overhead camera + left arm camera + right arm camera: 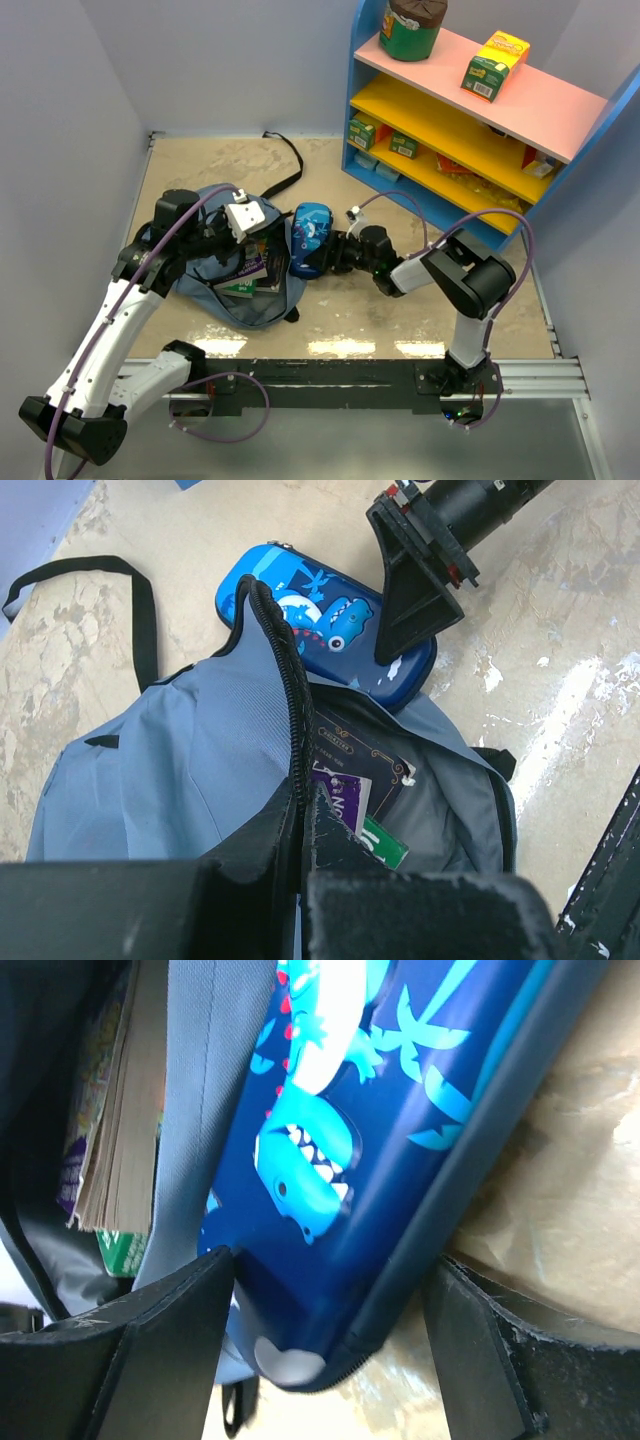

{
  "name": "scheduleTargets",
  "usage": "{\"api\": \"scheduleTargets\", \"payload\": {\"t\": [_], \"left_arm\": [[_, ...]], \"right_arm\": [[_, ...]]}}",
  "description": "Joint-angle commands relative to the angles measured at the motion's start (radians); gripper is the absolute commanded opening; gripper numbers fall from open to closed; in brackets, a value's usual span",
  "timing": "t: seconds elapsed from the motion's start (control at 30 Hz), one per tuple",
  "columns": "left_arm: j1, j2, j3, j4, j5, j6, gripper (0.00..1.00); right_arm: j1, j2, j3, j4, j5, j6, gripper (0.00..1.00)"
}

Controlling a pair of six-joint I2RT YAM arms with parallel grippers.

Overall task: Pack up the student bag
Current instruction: Pick up the stationery from the center of the board.

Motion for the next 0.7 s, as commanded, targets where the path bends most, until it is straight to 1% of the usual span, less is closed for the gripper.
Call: {"api": "scheduleTargets", "payload": {"t": [0.0,0.03,0.07,0.1,0.2,0.3,0.33,0.4,0.43,0.57,0.63,0.67], "left_arm": [[-0.004,-0.021,0.017,0.072,0.055,-0.009,0.0],[-0.004,-0.018,0.019,0.072,0.057,-0.009,0.0],[-0.004,-0.018,0.019,0.07,0.058,-0.009,0.0],[-0.004,-0.018,0.02,0.069,0.057,-0.009,0.0],[-0.004,-0.019,0.019,0.064,0.055,-0.005,0.0],[-0.004,-0.018,0.02,0.061,0.052,-0.002,0.0],[-0.004,-0.018,0.02,0.061,0.054,-0.002,0.0],[-0.005,-0.018,0.02,0.06,0.051,0.001,0.0],[-0.004,-0.021,0.019,0.06,0.051,0.001,0.0],[-0.004,-0.019,0.017,0.066,0.051,-0.006,0.0],[-0.004,-0.021,0.017,0.067,0.048,-0.008,0.0],[-0.004,-0.021,0.017,0.069,0.046,-0.009,0.0]], "right_arm": [[0.028,0.059,0.059,0.017,0.067,0.046,0.77],[0.043,0.068,0.093,-0.02,0.085,0.033,0.77],[0.052,0.076,0.104,-0.051,0.14,0.027,0.78],[0.06,0.082,0.11,-0.077,0.157,0.023,0.79],[0.077,0.096,0.124,-0.068,0.174,0.022,0.78],[0.081,0.078,0.1,0.005,0.174,0.047,0.66],[0.083,0.067,0.084,0.013,0.176,0.053,0.55],[0.086,0.036,0.069,0.022,0.194,0.052,0.46],[0.086,0.003,0.052,0.022,0.196,0.049,0.36],[0.085,-0.082,0.021,0.015,0.188,0.029,0.21],[0.085,-0.12,0.009,-0.007,0.176,0.016,0.17],[0.086,-0.16,0.009,-0.02,0.168,0.01,0.14]]}}
